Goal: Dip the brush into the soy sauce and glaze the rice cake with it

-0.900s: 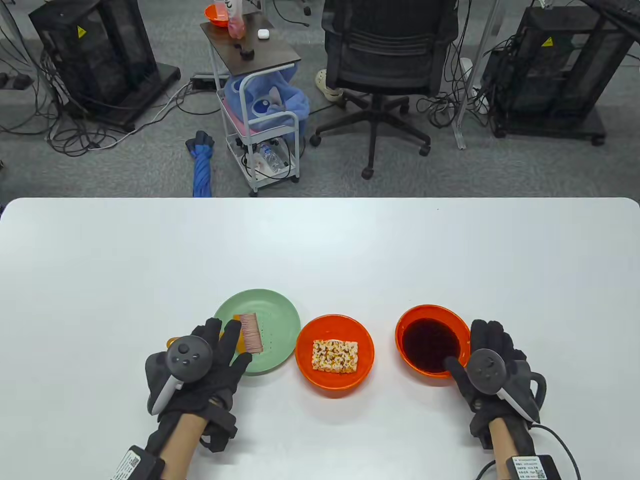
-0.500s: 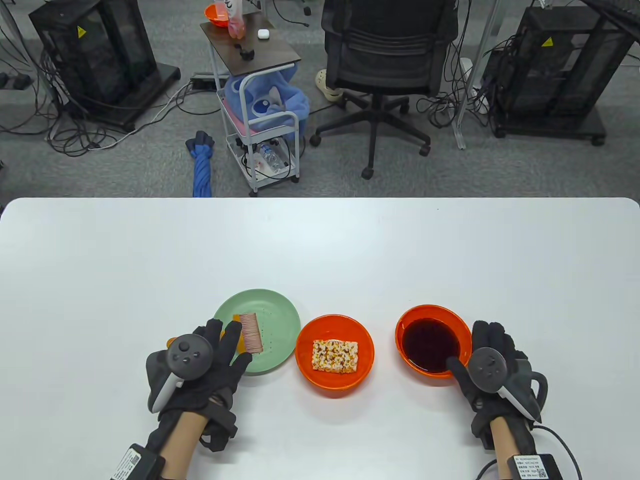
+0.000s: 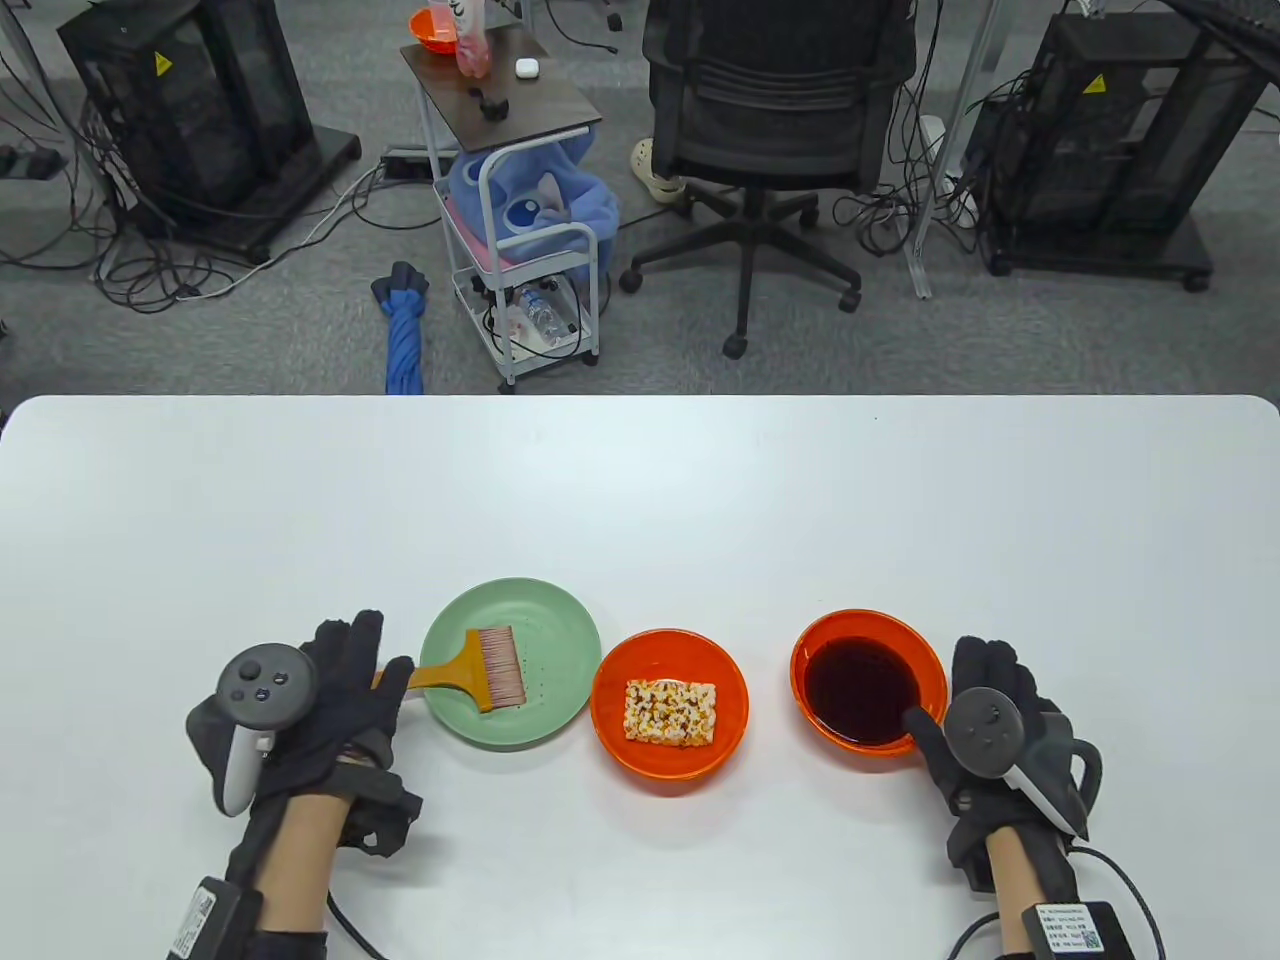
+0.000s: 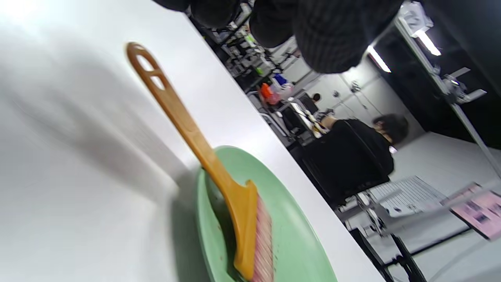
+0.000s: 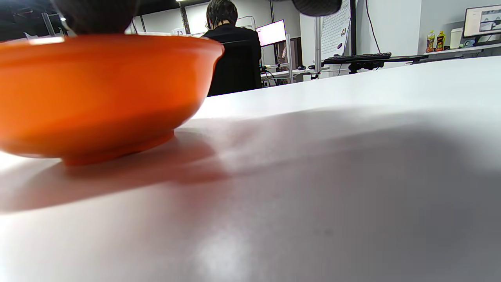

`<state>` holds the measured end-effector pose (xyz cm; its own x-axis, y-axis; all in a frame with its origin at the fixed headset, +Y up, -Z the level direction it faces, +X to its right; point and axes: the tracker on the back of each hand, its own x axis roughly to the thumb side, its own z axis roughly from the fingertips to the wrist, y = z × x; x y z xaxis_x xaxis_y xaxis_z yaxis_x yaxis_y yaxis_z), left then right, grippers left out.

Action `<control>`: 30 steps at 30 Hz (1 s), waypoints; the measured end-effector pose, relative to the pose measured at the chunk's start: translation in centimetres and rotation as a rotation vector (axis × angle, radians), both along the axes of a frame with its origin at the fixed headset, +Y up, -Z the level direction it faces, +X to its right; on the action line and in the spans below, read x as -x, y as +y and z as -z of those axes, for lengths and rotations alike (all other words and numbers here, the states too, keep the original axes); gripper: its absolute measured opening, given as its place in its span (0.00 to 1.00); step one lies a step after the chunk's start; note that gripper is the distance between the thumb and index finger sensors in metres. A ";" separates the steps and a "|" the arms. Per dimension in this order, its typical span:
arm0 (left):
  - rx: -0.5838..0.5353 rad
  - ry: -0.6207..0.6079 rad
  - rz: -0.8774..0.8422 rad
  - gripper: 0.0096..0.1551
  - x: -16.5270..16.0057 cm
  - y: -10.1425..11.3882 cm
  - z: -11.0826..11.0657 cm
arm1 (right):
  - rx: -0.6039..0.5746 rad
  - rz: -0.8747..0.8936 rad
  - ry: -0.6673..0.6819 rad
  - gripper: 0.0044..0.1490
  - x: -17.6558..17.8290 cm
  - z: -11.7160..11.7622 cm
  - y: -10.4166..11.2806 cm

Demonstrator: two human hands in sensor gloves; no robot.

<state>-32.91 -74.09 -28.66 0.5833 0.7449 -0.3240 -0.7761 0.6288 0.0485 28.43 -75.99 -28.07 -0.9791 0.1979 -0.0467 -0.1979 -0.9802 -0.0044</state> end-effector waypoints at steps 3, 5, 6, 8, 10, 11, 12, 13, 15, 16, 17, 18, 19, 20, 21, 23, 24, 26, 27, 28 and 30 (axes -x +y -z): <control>0.055 0.054 -0.041 0.39 1.3 -1.2 0.3 | 0.003 -0.014 0.005 0.57 0.0 0.0 0.1; 0.065 0.070 -0.066 0.38 1.7 -1.7 0.6 | -0.005 -0.013 0.004 0.57 -0.1 0.0 0.2; 0.071 0.079 -0.067 0.37 1.8 -1.9 0.7 | -0.006 -0.006 0.003 0.57 -0.1 0.0 0.2; 0.092 0.090 -0.067 0.36 1.9 -2.3 0.9 | -0.001 0.002 0.003 0.56 -0.2 0.0 0.1; 0.116 0.099 -0.068 0.35 2.0 -2.7 1.1 | 0.003 0.001 0.003 0.57 -0.2 0.1 0.1; 0.122 0.109 -0.072 0.35 2.0 -2.9 1.2 | 0.004 -0.002 0.003 0.57 -0.2 0.1 0.1; 0.123 0.124 -0.069 0.35 2.1 -3.1 1.2 | 0.005 -0.002 0.003 0.57 -0.2 0.1 0.2; 0.134 0.132 -0.067 0.35 2.1 -3.2 1.3 | 0.006 -0.001 0.002 0.56 -0.2 0.1 0.2; 0.153 0.137 -0.064 0.35 2.2 -3.4 1.3 | 0.009 0.003 0.001 0.56 -0.3 0.1 0.2; 0.164 0.139 -0.062 0.34 2.3 -3.4 1.2 | 0.011 0.003 0.001 0.56 -0.3 0.1 0.2; 0.172 0.133 -0.068 0.34 2.4 -3.4 1.2 | 0.016 0.003 0.001 0.56 -0.3 0.1 0.2; 0.171 0.131 -0.079 0.34 2.4 -3.4 1.2 | 0.018 0.003 0.002 0.56 -0.3 0.1 0.2; 0.173 0.131 -0.088 0.34 2.5 -3.5 1.2 | 0.019 0.003 0.002 0.56 -0.2 0.1 0.2; 0.177 0.127 -0.101 0.34 2.5 -3.5 1.2 | 0.023 0.005 0.002 0.56 -0.2 0.1 0.2; 0.176 0.125 -0.102 0.33 2.5 -3.5 1.2 | 0.026 0.006 0.002 0.56 -0.2 0.1 0.2; 0.171 0.124 -0.112 0.32 2.5 -3.5 1.2 | 0.027 0.009 0.002 0.56 -0.2 0.0 0.2; 0.163 0.116 -0.128 0.32 2.5 -3.4 1.2 | 0.026 0.010 0.003 0.56 -0.2 0.1 0.2; 0.136 0.105 -0.167 0.31 2.6 -3.2 1.2 | 0.026 0.012 0.005 0.56 -0.2 0.1 0.2; 0.114 0.096 -0.191 0.30 2.5 -3.1 1.2 | 0.022 0.015 0.005 0.56 -0.2 0.1 0.3; 0.093 0.085 -0.232 0.30 2.5 -2.9 1.2 | 0.016 0.021 0.005 0.56 -0.2 0.1 0.4; 0.046 0.072 -0.283 0.30 2.4 -2.2 1.1 | -0.006 0.041 0.009 0.56 -0.1 0.1 1.0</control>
